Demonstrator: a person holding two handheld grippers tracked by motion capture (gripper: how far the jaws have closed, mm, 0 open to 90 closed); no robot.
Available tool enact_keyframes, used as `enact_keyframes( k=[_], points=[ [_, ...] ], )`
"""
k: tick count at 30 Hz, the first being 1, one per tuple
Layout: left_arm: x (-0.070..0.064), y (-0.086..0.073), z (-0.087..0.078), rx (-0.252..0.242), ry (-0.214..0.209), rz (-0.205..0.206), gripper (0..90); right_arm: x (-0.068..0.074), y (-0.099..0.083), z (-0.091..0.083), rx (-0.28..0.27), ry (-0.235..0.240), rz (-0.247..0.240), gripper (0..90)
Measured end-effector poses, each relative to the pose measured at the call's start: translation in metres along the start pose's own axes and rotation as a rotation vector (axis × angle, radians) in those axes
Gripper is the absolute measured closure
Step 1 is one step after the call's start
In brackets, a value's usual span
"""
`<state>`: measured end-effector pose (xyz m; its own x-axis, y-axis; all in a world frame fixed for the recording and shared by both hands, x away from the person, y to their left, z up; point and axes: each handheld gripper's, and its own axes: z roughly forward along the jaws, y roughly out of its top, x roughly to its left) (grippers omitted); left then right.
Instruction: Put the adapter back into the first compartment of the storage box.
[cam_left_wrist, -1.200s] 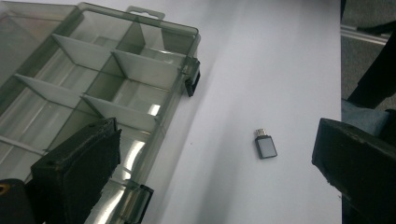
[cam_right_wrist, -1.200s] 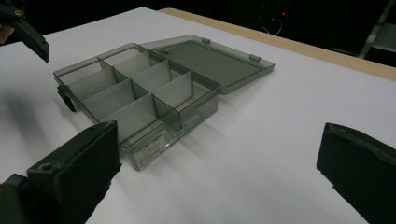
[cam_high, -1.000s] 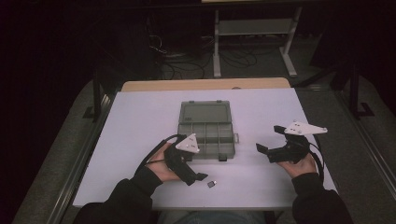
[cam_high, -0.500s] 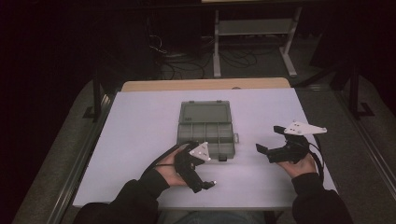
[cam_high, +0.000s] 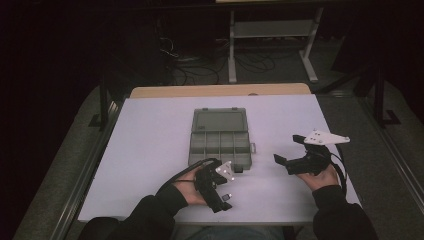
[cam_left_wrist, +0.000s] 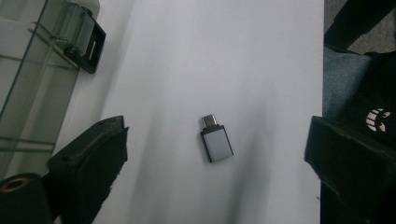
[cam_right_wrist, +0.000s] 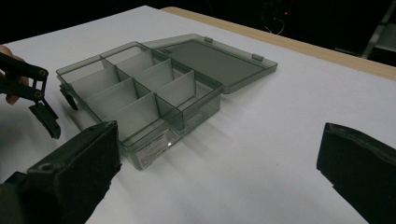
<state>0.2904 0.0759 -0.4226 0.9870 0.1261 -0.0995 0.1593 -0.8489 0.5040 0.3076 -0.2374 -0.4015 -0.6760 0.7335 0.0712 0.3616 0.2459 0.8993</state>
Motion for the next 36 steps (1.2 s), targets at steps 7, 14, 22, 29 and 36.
enact_keyframes(
  k=[7,14,22,29,36],
  points=[
    [-0.0011,-0.0007,0.0041,0.021,-0.007,0.015,24.4,0.0000,0.0000,0.0002,0.000,0.000,-0.002,0.0],
    [-0.0031,-0.0010,0.0068,0.036,0.008,0.032,39.2,0.0001,-0.0001,0.0005,0.002,0.001,-0.004,0.0],
    [-0.0016,-0.0017,0.0066,0.038,0.026,0.031,53.9,0.0004,-0.0001,0.0006,0.005,0.002,-0.005,0.0],
    [-0.0042,-0.0016,0.0068,0.041,0.081,0.062,67.6,0.0003,-0.0001,0.0007,0.005,0.001,-0.005,0.0],
    [-0.0028,0.0000,0.0070,0.047,0.071,0.065,76.1,0.0003,0.0000,0.0005,0.005,0.001,-0.005,0.0]
  ],
)
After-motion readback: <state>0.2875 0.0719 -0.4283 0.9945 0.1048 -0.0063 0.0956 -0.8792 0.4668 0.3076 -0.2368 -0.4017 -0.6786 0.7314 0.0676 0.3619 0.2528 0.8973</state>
